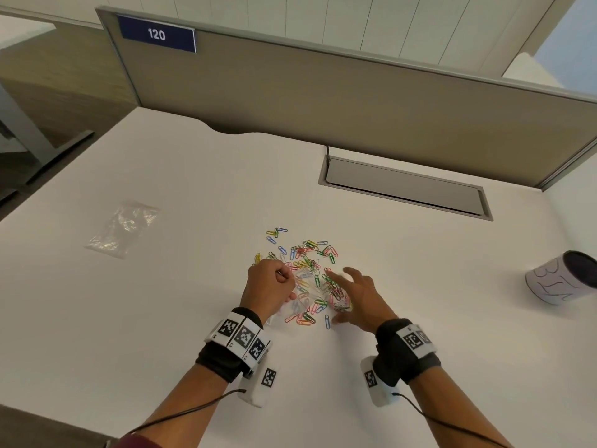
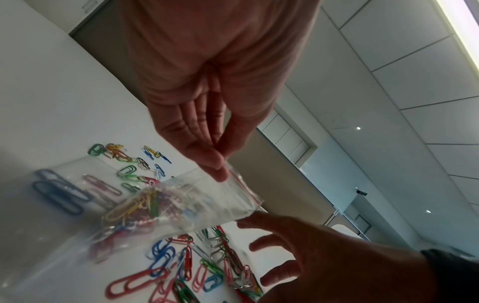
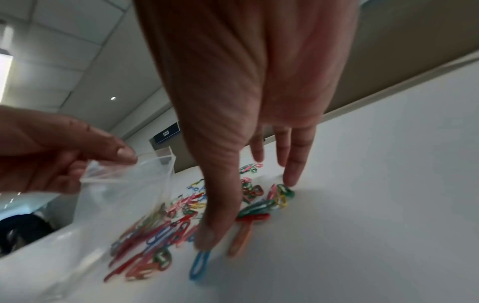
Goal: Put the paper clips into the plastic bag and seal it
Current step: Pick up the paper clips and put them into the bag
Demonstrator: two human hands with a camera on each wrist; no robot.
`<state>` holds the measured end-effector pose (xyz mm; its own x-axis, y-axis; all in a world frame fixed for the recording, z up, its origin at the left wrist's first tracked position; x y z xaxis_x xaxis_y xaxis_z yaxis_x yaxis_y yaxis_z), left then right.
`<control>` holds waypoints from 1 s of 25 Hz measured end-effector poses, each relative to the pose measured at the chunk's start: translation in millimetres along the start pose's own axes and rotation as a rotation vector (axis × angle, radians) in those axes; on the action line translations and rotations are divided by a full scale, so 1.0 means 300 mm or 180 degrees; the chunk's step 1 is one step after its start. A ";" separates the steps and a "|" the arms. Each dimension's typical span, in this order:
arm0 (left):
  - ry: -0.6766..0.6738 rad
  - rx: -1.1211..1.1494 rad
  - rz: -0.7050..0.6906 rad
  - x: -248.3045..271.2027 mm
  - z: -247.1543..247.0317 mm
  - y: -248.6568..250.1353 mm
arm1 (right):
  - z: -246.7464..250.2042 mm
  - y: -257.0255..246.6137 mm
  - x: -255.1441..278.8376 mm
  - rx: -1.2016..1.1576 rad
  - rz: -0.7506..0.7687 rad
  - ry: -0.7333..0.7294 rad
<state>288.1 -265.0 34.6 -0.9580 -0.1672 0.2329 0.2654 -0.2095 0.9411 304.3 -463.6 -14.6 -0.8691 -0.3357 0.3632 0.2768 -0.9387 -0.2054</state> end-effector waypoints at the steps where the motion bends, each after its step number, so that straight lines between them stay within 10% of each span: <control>1: -0.0008 -0.0002 0.0001 0.000 -0.002 0.000 | -0.006 -0.009 -0.007 0.0251 0.0138 -0.0171; 15: -0.0048 -0.0072 -0.0010 0.004 -0.010 0.005 | 0.008 -0.017 -0.045 0.0317 0.0021 0.0696; 20: -0.0050 -0.0074 -0.0011 0.007 -0.013 0.006 | 0.074 0.047 0.007 -0.1994 -0.0644 0.0963; 25: -0.0044 -0.0057 0.0037 0.010 -0.017 0.016 | 0.119 -0.131 0.028 -0.3958 -0.0155 0.0550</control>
<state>286.9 -271.4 38.5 -0.9563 -0.1563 0.2473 0.2783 -0.2250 0.9338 300.8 -432.2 29.1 -0.9359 -0.2000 0.2901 -0.2483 -0.2098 -0.9457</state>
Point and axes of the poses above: each hand's wrist, its own x-axis away from the middle knuckle, its own z-axis out of the back of the hand, y = z × x, the point moved 8 cm from there along -x, towards the middle knuckle, and after that the axes turned 14 degrees about x, right-handed, at the moved point
